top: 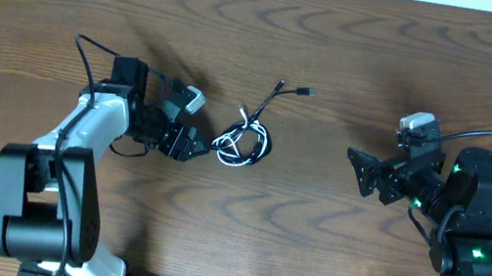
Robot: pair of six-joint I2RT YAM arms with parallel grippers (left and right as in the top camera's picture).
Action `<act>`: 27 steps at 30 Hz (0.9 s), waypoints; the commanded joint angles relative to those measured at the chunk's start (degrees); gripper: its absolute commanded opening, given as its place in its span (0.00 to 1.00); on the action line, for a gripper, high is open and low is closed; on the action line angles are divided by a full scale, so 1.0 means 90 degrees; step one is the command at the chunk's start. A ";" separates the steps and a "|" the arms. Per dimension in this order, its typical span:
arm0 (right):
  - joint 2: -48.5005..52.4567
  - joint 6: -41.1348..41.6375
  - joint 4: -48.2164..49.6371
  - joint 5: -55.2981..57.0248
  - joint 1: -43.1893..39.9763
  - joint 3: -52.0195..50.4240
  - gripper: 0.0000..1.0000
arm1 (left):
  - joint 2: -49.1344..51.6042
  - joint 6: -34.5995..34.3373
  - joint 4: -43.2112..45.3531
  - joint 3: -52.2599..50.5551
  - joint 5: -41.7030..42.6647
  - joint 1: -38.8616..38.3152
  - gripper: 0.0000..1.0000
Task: Untangle cables
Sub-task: 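Move both grippers toward the tangled black and white cable bundle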
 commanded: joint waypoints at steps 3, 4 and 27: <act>0.0092 0.0073 -0.0005 0.0015 -0.0012 0.0131 0.92 | 0.0330 0.0172 0.0481 0.0087 0.0648 0.0015 0.71; 0.0119 0.0073 -0.0005 0.0034 -0.0012 0.0131 0.92 | 0.0384 0.0172 0.0566 0.0083 0.0678 0.0015 0.71; 0.0418 0.0075 -0.0002 0.0053 -0.0012 0.0131 0.92 | 0.1258 0.0432 0.1188 0.0058 0.2249 -0.0158 0.48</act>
